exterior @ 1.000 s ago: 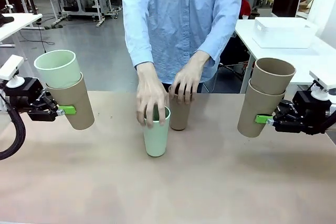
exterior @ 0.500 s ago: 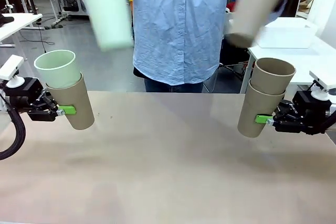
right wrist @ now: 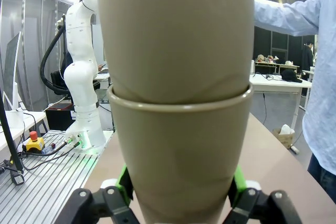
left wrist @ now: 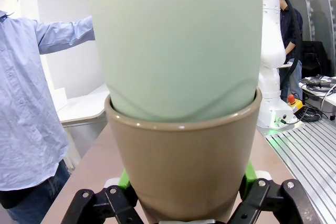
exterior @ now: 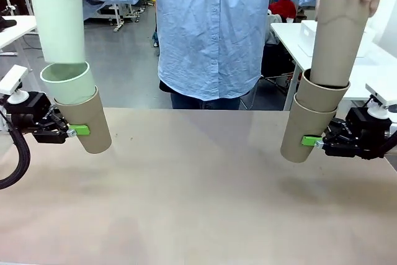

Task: Stack the cups and store them in the basket.
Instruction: Place the stack of Reusable plastic cups into the Pantry Basket.

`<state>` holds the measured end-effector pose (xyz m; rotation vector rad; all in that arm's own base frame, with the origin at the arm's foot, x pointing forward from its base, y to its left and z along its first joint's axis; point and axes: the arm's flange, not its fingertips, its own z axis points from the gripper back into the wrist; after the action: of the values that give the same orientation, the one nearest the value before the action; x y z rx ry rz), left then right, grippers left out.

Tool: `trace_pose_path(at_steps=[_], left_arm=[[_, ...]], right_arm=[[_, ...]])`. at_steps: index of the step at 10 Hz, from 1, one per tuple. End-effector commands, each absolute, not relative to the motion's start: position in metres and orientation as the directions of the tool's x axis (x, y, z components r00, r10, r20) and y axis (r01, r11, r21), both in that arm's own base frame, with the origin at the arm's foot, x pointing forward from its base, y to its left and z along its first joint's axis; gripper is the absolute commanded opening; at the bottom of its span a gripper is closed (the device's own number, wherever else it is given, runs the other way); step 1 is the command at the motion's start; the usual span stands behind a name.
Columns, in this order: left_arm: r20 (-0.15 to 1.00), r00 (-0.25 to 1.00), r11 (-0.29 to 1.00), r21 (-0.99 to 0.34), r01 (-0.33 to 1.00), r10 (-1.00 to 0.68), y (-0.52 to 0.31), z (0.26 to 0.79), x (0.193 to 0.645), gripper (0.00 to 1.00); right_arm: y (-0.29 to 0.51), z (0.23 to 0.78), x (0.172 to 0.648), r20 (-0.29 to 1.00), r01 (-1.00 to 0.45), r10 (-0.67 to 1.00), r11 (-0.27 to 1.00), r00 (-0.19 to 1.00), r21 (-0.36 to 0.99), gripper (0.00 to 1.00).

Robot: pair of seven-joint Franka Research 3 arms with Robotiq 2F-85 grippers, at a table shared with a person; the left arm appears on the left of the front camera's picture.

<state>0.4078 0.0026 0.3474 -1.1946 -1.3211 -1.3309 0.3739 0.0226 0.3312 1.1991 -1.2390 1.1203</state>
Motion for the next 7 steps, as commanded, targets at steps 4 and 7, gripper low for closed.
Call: trace_pose_path(at_steps=[4, 7], left_arm=[[0.987, -0.154, -0.042, 0.155, 0.987, 0.042, 0.0020, 0.3503, 0.4063, 0.86], [0.987, -0.154, -0.042, 0.155, 0.987, 0.042, 0.0020, 0.3503, 0.4063, 0.86]], right_arm=[[0.0221, 0.3345, 0.3738, 0.999, -0.997, -0.034, 0.066, 0.025, 0.027, 0.85], [0.0221, 0.3345, 0.3738, 0.999, -0.997, -0.034, 0.066, 0.025, 0.027, 0.85]])
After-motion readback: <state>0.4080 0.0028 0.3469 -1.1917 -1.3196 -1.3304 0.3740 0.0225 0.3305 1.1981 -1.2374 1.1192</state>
